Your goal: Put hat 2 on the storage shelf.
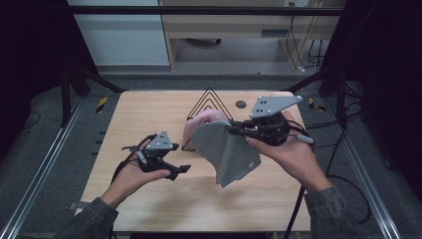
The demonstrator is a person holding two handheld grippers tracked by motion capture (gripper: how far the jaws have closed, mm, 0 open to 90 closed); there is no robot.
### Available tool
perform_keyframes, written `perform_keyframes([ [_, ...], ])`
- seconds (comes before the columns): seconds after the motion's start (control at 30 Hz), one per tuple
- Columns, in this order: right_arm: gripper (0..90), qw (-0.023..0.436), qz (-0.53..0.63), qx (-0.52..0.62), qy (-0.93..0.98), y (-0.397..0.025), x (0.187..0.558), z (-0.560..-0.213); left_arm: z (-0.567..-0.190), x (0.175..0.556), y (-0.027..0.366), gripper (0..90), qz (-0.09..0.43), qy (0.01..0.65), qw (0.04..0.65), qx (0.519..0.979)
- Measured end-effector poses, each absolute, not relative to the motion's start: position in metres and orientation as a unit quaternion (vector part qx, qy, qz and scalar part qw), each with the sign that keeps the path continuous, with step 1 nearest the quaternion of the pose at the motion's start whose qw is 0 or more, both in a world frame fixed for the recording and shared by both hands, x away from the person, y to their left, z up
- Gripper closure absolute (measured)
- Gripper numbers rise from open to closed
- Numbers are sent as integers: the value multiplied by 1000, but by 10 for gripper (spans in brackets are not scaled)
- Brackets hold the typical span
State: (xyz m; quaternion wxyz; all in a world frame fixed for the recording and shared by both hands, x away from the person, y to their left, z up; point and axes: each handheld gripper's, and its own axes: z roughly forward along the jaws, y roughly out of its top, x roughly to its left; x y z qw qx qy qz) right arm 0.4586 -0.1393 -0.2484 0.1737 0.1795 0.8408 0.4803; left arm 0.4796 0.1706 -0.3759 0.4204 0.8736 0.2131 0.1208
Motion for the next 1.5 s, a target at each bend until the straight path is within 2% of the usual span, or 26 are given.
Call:
perform_keyframes([
  [0.37,851,165,480,171,844,-117,463,-248,-370,484,167,255,125,208,439,865],
  [0.5,851,161,480,171,845,-114,463,-248,-371,486,163,337,122,205,446,863],
  [0.6,850,159,478,171,847,-112,464,-250,-373,489,158,459,121,205,449,861],
  [0.77,850,157,471,182,849,-115,465,-257,-375,492,153,785,109,196,458,860],
  [0.8,850,157,471,182,849,-115,465,-257,-374,493,153,785,99,195,463,859],
  [0.83,850,157,471,191,847,-119,466,-261,-372,493,153,857,100,197,459,861],
  [1.17,850,161,473,233,834,-141,474,-275,-341,488,155,864,122,198,440,867],
  [1.5,849,171,494,240,818,-145,479,-264,-310,493,157,866,149,196,426,871],
])
